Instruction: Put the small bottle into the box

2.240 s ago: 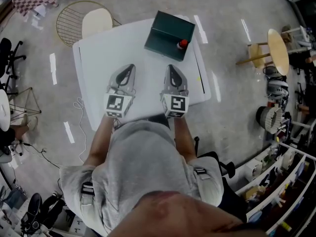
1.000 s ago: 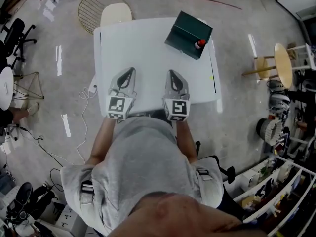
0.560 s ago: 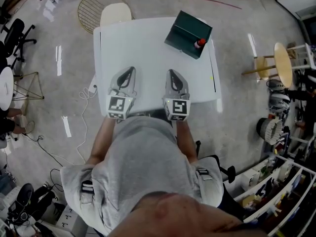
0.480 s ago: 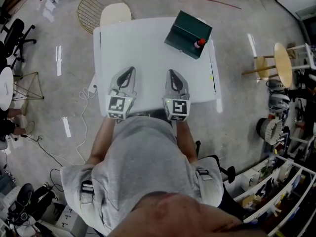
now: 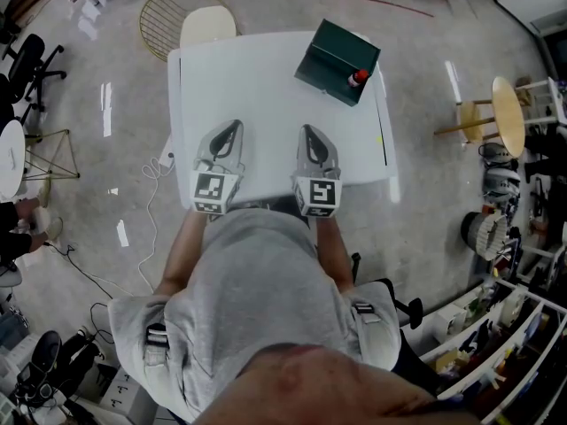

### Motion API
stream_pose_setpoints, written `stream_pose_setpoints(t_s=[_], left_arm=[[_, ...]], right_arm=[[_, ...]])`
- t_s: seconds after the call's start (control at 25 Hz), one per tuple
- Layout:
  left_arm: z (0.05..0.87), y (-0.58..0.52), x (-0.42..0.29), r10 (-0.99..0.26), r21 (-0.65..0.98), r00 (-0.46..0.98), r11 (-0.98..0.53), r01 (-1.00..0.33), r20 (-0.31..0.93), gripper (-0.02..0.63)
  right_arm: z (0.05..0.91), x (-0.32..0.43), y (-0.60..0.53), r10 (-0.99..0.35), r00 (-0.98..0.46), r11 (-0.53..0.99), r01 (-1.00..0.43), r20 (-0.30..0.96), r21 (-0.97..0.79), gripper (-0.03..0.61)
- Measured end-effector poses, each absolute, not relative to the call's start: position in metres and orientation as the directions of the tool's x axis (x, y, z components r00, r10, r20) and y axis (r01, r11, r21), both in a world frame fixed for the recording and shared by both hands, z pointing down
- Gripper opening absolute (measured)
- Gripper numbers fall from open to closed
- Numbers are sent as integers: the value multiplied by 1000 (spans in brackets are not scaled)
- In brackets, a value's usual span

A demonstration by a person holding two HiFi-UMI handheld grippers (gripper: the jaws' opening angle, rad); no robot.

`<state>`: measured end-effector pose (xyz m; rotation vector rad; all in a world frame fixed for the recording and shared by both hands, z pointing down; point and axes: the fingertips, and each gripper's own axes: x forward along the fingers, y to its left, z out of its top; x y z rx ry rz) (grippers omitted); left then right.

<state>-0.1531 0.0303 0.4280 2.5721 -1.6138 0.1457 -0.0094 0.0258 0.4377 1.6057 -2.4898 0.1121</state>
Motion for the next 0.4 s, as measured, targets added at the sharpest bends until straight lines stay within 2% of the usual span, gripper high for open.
stream_pose_setpoints(t_s=[0.4], left_arm=[[426,33,-150,-890,38,435,-434,-900,136,11]], right_arm=[[436,-7,27,-895,-404,417,-908,189,31,3]])
